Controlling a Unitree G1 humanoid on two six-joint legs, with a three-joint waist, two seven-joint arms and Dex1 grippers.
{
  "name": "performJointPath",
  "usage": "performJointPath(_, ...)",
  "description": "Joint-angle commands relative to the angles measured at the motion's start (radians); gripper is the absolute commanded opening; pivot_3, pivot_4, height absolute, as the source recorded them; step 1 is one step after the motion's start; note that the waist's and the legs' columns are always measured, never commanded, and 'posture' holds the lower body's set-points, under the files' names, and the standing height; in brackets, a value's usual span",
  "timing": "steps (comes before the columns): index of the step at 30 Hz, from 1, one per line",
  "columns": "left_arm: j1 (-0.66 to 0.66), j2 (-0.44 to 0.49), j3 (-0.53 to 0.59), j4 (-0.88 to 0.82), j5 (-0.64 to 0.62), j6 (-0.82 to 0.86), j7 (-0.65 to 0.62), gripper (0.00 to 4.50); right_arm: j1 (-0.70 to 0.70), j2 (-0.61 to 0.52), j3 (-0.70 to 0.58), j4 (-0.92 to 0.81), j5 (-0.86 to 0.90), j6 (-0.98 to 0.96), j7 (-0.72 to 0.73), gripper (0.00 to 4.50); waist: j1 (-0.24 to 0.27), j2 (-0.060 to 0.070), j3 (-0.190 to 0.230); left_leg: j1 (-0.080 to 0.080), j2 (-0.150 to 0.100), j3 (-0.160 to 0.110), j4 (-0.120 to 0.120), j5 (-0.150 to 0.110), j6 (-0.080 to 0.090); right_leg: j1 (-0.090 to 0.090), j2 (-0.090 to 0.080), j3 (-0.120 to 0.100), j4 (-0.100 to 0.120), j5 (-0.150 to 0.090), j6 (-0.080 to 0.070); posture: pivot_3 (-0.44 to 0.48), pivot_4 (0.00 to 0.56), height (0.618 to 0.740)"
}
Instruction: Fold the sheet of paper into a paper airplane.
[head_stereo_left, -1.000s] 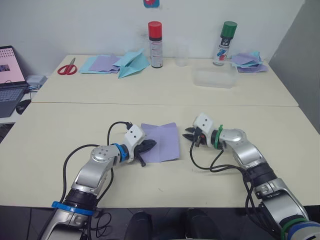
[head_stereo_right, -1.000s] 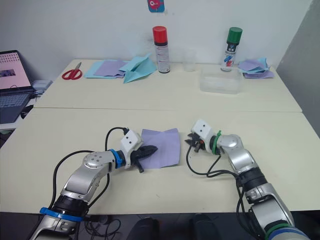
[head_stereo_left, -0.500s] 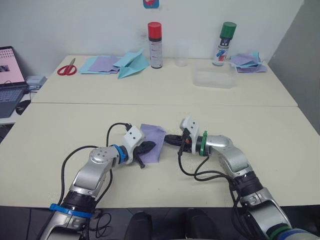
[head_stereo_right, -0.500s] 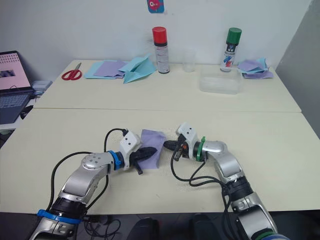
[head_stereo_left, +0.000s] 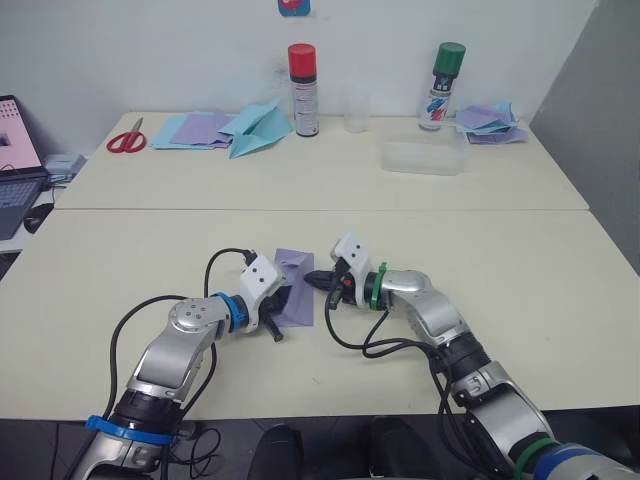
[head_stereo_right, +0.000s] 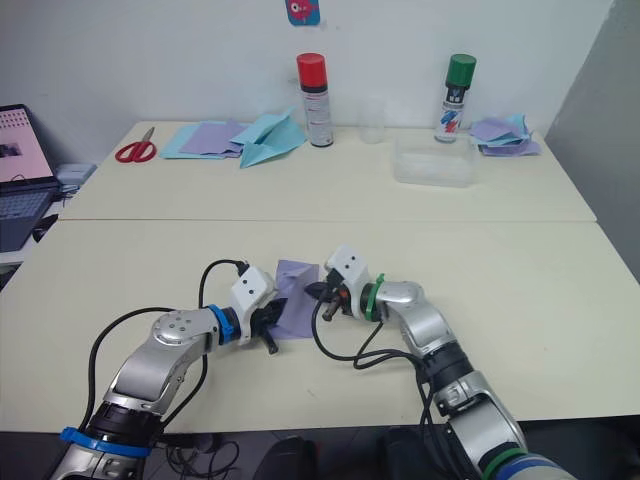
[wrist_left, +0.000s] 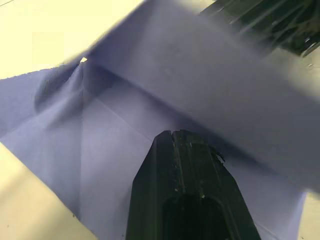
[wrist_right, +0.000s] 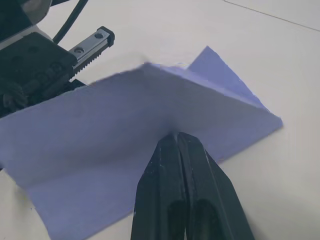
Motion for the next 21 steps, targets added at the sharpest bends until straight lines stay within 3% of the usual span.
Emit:
performJointPath(1,0.043,0.034,-0.006,0.024,0.023,0.049,0.006,0.00,-0.019,0.017,0.024,0.026,-0.026,-0.067,0.011,0.02,-0.003,0.000,0.000,0.000,0.000,0.000,0.000,0.000,0.000,0.000,0.000,0.000,0.000,0.000,0.000,0.000,0.150,0.740)
performJointPath(13,0.073,0.140,0.081,-0.003,0.002,0.050,-0.009,0.00,-0.036,-0.014,0.178,0.158,-0.221,-0.213,0.055,0.02,-0.024,0.000,-0.002,0.002,0.001,-0.001,-0.001,0.000,0.000,0.000,0.001,0.000,0.001,-0.001,-0.002,0.000,0.150,0.740)
performJointPath(18,0.093,0.232,0.194,-0.110,-0.060,0.065,-0.040,0.00,-0.042,-0.017,0.176,0.172,-0.238,-0.222,0.066,0.02,-0.026,0.000,-0.002,0.003,0.001,-0.002,-0.003,0.000,0.000,0.000,0.001,0.000,0.001,-0.002,-0.005,0.000,0.150,0.740)
performJointPath(21,0.097,0.211,0.235,-0.210,-0.129,0.101,-0.034,0.00,-0.041,-0.014,0.169,0.173,-0.233,-0.216,0.072,0.02,-0.022,0.000,-0.002,0.002,0.003,-0.002,-0.004,0.000,0.000,0.000,0.000,-0.001,0.000,-0.002,-0.005,0.000,0.150,0.740)
